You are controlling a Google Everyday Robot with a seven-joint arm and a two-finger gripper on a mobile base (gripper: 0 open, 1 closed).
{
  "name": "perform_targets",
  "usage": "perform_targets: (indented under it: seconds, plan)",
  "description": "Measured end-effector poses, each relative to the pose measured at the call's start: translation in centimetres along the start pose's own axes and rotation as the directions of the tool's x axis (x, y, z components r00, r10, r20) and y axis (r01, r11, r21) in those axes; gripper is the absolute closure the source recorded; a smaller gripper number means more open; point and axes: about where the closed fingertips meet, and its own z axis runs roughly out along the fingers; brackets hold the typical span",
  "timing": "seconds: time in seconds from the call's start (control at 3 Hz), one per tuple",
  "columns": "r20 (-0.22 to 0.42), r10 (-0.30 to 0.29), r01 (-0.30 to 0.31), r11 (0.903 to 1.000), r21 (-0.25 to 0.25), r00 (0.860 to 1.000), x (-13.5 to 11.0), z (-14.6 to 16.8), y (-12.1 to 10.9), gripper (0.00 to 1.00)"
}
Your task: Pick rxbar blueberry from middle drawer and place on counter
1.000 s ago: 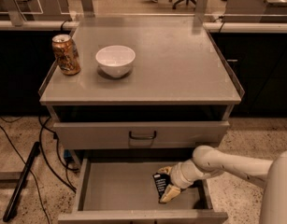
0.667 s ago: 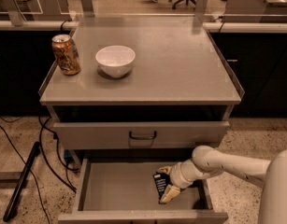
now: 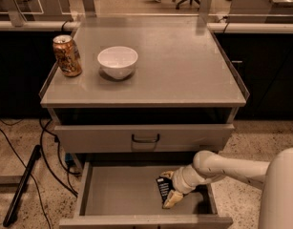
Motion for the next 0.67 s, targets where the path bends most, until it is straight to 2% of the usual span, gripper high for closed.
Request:
perform_targets:
  seconds: [0.67]
  plan:
    - [-0.056,-0.016,0.017,0.9998,0.009,0.998,0.36,0.44,0.01,0.30]
